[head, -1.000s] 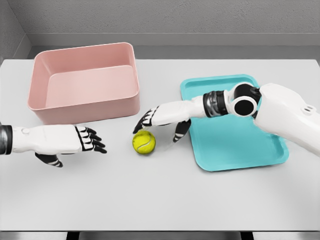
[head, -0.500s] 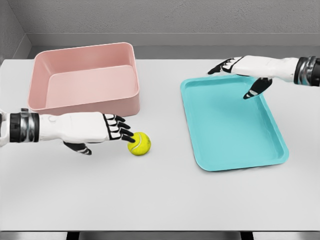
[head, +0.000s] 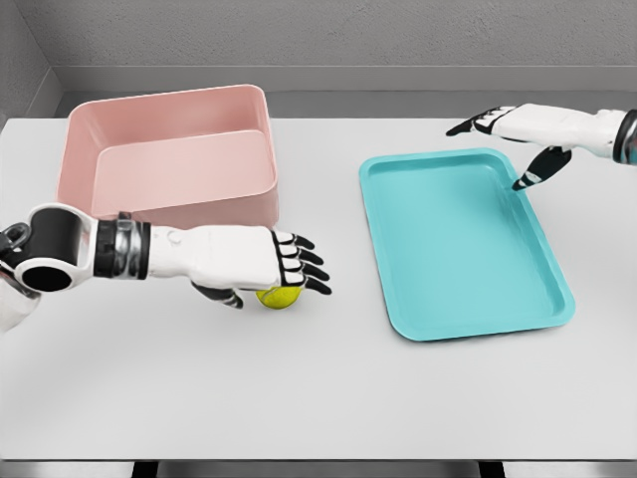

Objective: Put the tennis from the blue tray into the pink basket with both arms

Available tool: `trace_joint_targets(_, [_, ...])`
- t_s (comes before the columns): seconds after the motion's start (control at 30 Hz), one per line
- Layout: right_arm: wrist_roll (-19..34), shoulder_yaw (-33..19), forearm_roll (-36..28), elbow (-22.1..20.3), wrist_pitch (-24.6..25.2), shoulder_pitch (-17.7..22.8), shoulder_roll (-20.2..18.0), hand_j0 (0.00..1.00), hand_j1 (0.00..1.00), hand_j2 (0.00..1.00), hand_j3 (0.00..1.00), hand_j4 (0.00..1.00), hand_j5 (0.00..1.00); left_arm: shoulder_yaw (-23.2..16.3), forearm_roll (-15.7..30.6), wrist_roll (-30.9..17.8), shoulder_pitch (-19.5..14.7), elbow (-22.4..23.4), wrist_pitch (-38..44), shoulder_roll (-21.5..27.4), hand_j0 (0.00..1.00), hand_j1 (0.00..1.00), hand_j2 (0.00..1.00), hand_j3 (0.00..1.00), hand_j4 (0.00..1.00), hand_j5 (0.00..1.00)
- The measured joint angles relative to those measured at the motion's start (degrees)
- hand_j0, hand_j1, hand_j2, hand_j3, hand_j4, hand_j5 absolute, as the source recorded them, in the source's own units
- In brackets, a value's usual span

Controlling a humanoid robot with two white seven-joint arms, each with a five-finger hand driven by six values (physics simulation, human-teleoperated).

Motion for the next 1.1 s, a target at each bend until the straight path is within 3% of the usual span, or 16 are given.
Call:
trace_joint_targets(0.2, [0.1,-0.3,0.0,0.3,0.0,0.1,0.0,1.0,1.0,1.0,1.0,1.0,1.0,-0.6,3.8,0.0,-1.1,5.6,0.0,-1.7,1.0,1.0,1.0,1.0,1.0,1.0])
trace_joint_targets(0.37, [0.2,-0.3,0.1,0.3,0.0,0.0,0.2,1.0,1.0,1.0,1.0,1.0,1.0,-1.1,3.6,-0.1,-1.0,9.2,0.0,-3.5,1.0,1.0,1.0,1.0,1.0,1.0])
trace_joint_targets(0.57, [0.2,-0.3,0.1,0.3,0.0,0.0,0.2,1.0,1.0,1.0,1.0,1.0,1.0,-1.4,1.0,-1.8,-1.1,9.7,0.0,-4.2,1.0,1.0,1.0,1.0,1.0,1.0])
trace_joint_targets(1.1, [0.2,-0.3,0.1,0.3,0.0,0.0,0.2,1.0,1.0,1.0,1.0,1.0,1.0,-1.6,-0.2,-2.6,-1.4,13.0,0.0,-6.8,1.0,1.0,1.0,1.0,1.0,1.0])
